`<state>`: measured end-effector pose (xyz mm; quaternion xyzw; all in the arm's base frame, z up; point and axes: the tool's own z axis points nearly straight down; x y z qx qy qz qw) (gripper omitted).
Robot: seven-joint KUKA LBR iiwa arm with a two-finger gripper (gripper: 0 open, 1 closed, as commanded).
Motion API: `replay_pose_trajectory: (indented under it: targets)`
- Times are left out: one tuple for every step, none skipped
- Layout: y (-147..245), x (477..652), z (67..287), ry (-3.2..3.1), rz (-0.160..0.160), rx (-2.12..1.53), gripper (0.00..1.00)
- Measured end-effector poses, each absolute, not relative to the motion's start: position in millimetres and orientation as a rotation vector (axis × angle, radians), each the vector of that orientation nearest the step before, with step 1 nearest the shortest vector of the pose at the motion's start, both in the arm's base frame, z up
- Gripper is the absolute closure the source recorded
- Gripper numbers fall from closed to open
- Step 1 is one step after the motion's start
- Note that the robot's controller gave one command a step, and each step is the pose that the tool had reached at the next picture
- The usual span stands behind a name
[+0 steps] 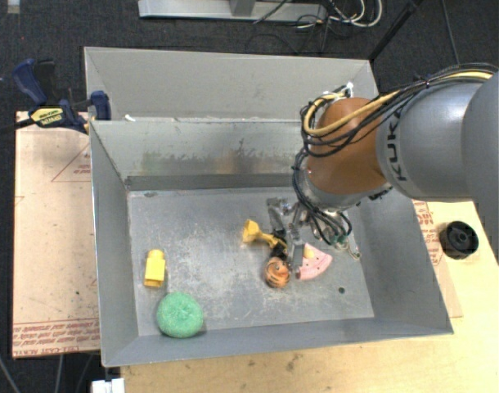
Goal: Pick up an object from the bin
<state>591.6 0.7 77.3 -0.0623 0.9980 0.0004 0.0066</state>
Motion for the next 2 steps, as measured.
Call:
replay_pose_trajectory:
  targets:
    - [-3,587.9,79,3.115,0.000,-0.233,1.00]
    - [-17,594.4,74,3.122,0.007,-0.278,1.00]
